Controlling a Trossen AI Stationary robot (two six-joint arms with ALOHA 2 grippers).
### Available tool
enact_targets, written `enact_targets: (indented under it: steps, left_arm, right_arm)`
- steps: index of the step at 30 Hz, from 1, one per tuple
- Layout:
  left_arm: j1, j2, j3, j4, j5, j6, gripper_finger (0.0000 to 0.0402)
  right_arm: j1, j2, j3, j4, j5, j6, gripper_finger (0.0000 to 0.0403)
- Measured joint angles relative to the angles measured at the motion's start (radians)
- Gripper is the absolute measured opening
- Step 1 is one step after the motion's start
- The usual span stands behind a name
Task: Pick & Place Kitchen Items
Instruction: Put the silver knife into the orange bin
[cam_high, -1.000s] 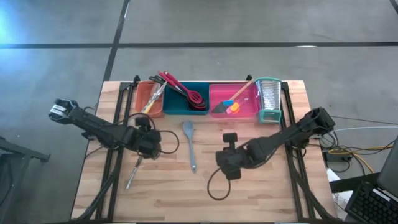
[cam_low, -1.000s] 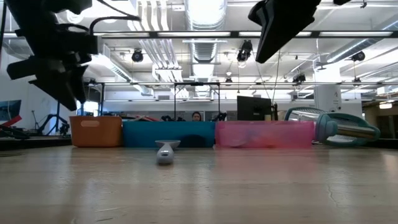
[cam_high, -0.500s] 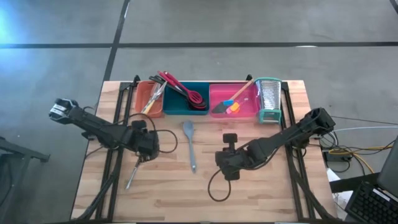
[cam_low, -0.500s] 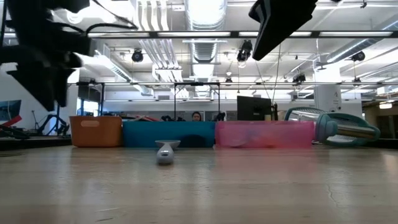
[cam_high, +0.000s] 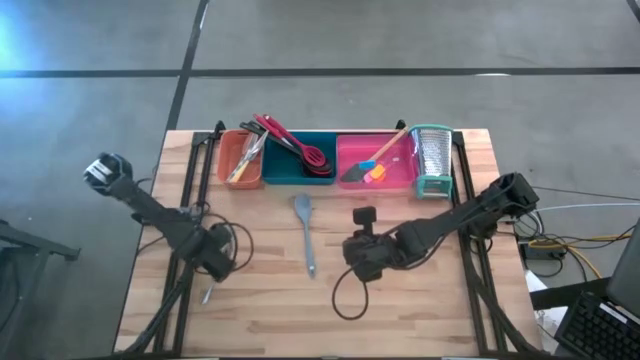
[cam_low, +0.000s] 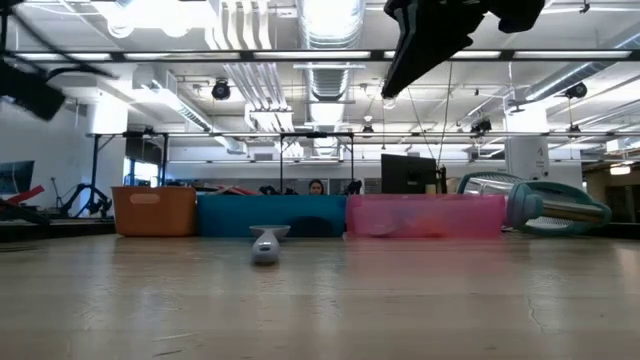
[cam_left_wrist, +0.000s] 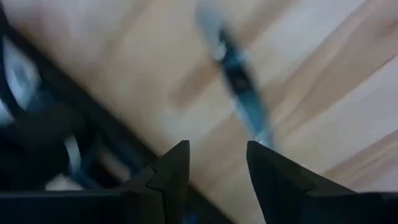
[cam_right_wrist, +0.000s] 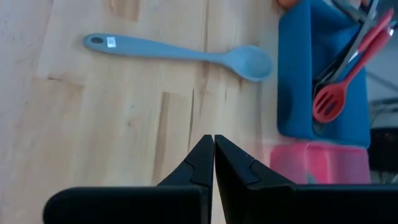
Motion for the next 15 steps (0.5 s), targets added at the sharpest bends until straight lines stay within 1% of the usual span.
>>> enact_targets:
  steps: [1, 3, 7, 11, 15]
  left_arm:
    - [-0.024, 0.001, -0.018, 0.012, 0.034, -0.029, 0.0159]
    - [-0.066, 0.009, -0.046, 0.040, 0.064, -0.090, 0.0153]
    - [-0.107, 0.041, -0.088, 0.105, 0.087, -0.197, 0.0139]
    - [-0.113, 0.096, -0.102, 0.196, 0.130, -0.209, 0.0125]
    - [-0.112, 0.183, -0.111, 0.210, 0.162, -0.175, 0.0109]
  right_arm:
    - [-0.004, 0.000, -0.002, 0.012, 0.000, -0.020, 0.0008]
    - [-0.011, 0.001, -0.003, 0.036, 0.000, -0.066, 0.0008]
    - [-0.031, 0.003, -0.005, 0.094, 0.000, -0.150, 0.0008]
    - [-0.050, 0.003, -0.006, 0.120, -0.001, -0.175, 0.0008]
    - [-0.057, 0.003, -0.007, 0.120, -0.002, -0.175, 0.0008]
